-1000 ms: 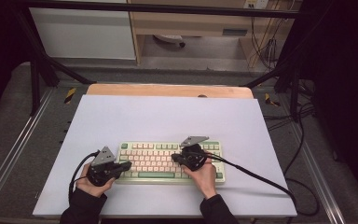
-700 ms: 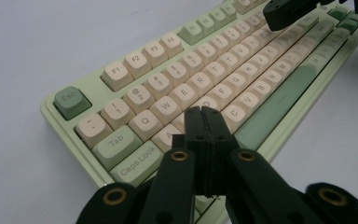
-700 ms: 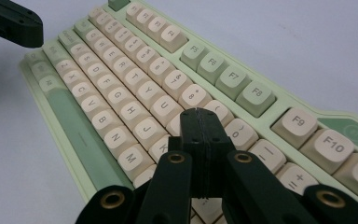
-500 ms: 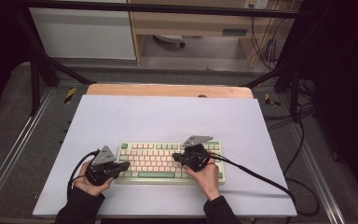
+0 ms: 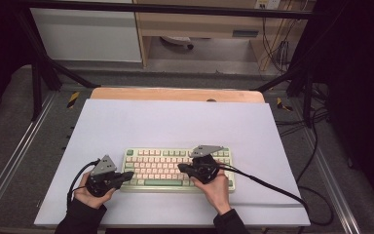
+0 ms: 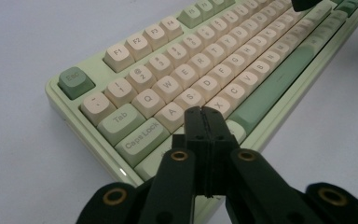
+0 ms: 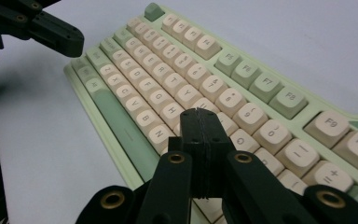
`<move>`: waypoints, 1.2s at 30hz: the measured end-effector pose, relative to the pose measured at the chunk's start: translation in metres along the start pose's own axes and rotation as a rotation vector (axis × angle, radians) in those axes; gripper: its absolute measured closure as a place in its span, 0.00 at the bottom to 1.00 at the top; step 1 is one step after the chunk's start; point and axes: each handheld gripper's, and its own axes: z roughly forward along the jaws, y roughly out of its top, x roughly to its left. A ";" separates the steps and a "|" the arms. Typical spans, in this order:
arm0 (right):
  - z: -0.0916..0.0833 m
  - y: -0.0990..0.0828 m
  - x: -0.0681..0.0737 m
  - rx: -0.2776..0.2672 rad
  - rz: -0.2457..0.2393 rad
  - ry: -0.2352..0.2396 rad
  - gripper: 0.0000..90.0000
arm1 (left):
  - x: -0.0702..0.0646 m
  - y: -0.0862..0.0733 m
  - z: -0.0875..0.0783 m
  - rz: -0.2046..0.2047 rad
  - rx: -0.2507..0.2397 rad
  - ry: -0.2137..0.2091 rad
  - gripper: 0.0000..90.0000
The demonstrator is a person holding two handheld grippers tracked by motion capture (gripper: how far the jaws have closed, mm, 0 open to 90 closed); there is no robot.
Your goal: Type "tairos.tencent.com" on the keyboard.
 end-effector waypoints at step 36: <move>0.009 -0.007 0.008 0.021 -0.022 0.012 1.00 | 0.001 -0.001 0.000 -0.006 -0.004 -0.006 1.00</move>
